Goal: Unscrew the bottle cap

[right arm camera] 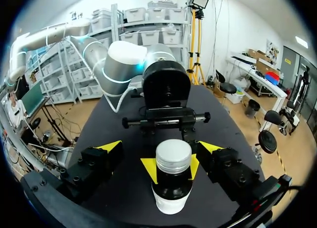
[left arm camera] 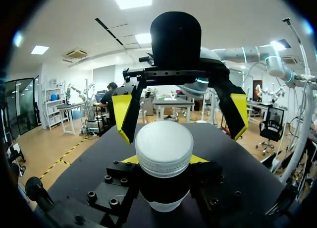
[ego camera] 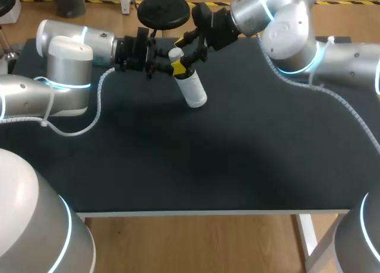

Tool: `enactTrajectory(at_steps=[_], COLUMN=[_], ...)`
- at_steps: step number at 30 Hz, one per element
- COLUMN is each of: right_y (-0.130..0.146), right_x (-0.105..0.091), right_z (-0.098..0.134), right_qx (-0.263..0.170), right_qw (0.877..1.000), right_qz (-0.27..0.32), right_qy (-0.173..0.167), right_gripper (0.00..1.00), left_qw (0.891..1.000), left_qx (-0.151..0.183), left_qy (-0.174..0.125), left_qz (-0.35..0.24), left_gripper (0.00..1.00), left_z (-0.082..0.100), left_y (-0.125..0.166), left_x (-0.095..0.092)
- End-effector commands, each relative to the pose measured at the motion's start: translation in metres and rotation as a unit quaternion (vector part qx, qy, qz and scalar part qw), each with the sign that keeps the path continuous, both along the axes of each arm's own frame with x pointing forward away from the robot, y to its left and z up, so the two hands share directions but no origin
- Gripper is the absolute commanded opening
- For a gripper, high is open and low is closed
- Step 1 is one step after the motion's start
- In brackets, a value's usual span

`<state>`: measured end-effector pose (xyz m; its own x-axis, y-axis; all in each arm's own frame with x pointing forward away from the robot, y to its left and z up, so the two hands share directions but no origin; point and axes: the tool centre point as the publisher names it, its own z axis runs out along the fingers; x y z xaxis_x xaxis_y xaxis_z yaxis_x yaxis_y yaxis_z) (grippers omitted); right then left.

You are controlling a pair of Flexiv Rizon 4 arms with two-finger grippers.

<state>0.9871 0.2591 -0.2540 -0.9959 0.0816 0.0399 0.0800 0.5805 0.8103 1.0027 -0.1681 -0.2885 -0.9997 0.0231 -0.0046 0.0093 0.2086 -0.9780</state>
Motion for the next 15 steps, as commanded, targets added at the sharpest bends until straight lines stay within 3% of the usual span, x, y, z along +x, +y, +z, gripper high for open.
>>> enactTrajectory(at_steps=[1,13,14,15], right_y=[0.0035,0.0091,0.0093,0.0094], right_x=[0.0063,0.0146,0.0147,0.0149], right_z=[-0.0040,-0.0064,-0.0065,-0.0069], right_qx=[0.005,0.021,0.021,0.022], right_qw=[1.000,1.000,1.000,1.000], right_qz=[0.005,0.009,0.009,0.009], right_qy=[0.000,-0.001,-0.001,-0.001], right_gripper=[1.00,1.00,0.97,0.82], left_qw=[1.000,1.000,1.000,1.000], left_qx=[0.000,0.000,0.000,0.000], left_qy=[0.000,0.000,0.000,0.000], left_qz=[0.000,0.000,0.000,0.000], left_gripper=[0.00,0.00,0.00,0.00], left_z=[0.0005,0.0005,0.0005,0.0005], left_y=[0.0002,0.0002,0.0002,0.0002], left_x=[-0.0003,-0.0003,-0.0003,-0.0003])
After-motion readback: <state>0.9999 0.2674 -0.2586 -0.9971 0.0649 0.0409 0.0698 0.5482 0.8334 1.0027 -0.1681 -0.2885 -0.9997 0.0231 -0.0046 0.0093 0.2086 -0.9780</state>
